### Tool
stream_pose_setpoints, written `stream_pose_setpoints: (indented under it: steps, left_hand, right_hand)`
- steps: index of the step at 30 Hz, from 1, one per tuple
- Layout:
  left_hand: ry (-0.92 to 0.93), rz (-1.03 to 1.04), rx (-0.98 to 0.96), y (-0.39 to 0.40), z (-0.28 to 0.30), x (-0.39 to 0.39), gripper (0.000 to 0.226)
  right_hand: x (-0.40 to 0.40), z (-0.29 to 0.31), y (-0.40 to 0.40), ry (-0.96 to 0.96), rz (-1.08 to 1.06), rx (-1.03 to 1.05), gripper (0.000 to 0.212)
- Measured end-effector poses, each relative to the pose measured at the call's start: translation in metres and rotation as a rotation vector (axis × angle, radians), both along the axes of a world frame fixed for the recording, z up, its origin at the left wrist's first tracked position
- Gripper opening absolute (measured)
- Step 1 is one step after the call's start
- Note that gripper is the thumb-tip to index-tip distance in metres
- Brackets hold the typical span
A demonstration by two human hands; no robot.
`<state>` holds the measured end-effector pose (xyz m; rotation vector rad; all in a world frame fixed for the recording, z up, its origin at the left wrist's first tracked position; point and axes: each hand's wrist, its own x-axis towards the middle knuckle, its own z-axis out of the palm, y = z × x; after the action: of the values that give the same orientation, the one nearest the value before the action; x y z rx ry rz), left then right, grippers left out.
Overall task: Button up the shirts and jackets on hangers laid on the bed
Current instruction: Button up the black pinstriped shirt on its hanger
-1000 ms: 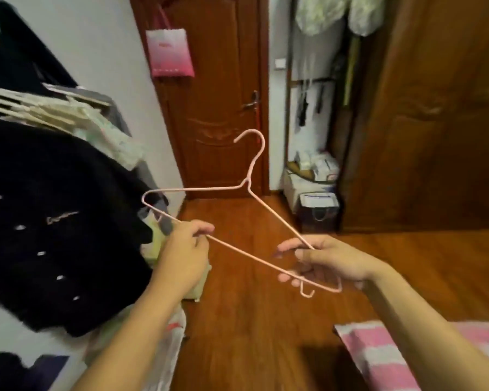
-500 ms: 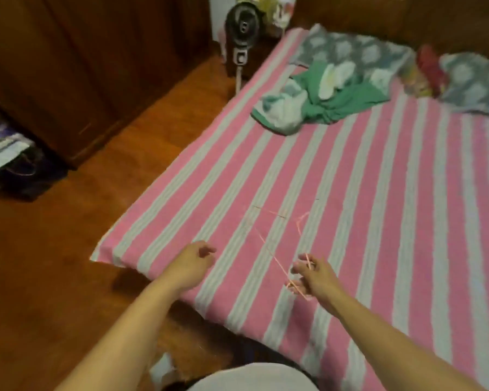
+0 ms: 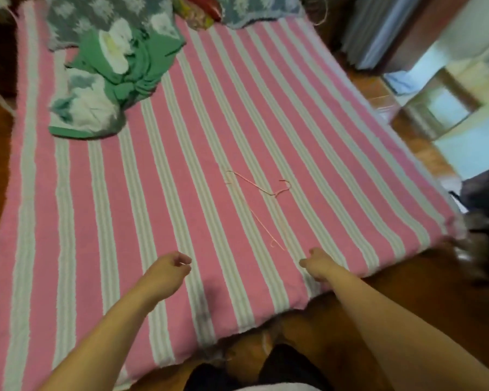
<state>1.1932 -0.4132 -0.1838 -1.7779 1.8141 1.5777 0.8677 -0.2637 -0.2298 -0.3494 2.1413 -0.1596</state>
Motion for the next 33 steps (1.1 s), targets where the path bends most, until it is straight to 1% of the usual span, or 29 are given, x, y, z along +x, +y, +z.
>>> stream_pose_setpoints:
  steps: [3,6,9,12,14,16,20,23,27,30,33]
  left_hand:
    - [0.003,-0.144,0.008,-0.016,0.017,-0.029,0.011]
    - [0.092,-0.309,-0.063,-0.034,0.063,-0.096,0.011]
    - [0.268,-0.424,-0.227,-0.043,0.130,-0.182,0.012]
    - [0.481,-0.463,-0.328,-0.027,0.198,-0.261,0.015]
    - [0.594,-0.499,-0.364,-0.002,0.235,-0.309,0.016]
    - [0.659,-0.555,-0.378,0.029,0.261,-0.356,0.016]
    - [0.679,-0.722,-0.409,0.094,0.279,-0.456,0.016]
    - [0.633,-0.821,-0.414,0.140,0.268,-0.539,0.016]
    - [0.580,-0.861,-0.351,0.202,0.239,-0.662,0.015]
    - [0.538,-0.894,-0.286,0.250,0.231,-0.746,0.015]
    - [0.527,-0.938,-0.235,0.299,0.231,-0.817,0.013]
  right_hand:
    - [-0.017,0.035,0.037,0.022,0.021,0.035,0.062]
    - [-0.071,0.084,0.068,0.135,-0.101,-0.034,0.058]
    - [-0.125,0.161,0.101,0.285,-0.201,-0.138,0.054]
    - [-0.170,0.237,0.140,0.459,-0.253,-0.244,0.048]
    - [-0.200,0.271,0.173,0.573,-0.227,-0.263,0.043]
    - [-0.232,0.291,0.210,0.618,-0.208,-0.242,0.040]
    - [-0.311,0.311,0.280,0.613,-0.270,-0.222,0.046]
    - [-0.390,0.305,0.319,0.579,-0.296,-0.245,0.038]
    - [-0.499,0.278,0.357,0.502,-0.301,-0.304,0.040]
    - [-0.557,0.266,0.395,0.408,-0.330,-0.298,0.043]
    - [-0.610,0.270,0.444,0.393,-0.464,-0.367,0.038]
